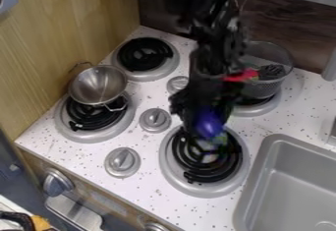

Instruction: Move the eggplant from the burner to the silver pot

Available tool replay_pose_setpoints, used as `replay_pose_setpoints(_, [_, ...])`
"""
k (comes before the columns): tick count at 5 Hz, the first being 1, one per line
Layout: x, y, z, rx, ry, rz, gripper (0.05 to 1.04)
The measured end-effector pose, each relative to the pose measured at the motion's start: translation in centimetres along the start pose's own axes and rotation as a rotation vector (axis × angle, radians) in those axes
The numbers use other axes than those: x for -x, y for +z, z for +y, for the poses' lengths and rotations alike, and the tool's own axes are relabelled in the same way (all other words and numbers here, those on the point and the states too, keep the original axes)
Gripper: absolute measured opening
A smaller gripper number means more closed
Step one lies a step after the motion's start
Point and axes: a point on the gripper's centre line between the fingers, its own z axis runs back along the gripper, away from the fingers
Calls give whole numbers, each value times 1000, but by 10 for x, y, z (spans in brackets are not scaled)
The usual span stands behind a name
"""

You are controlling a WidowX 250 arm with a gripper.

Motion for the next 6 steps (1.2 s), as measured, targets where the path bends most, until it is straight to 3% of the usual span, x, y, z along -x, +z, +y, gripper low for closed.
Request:
replay_pose_setpoints(1, [-19, 13, 0, 54, -28, -99, 779])
replay_pose_setpoints(2, [-48, 13, 20, 31, -40, -159, 779])
replay_pose_setpoints(4, [-97, 19, 60, -28, -134, -202, 779])
replay_pose_setpoints(5, [-118, 23, 74, -43, -174, -198, 779])
replay_pose_setpoints(6, [-134, 8, 94, -31, -240, -189, 779])
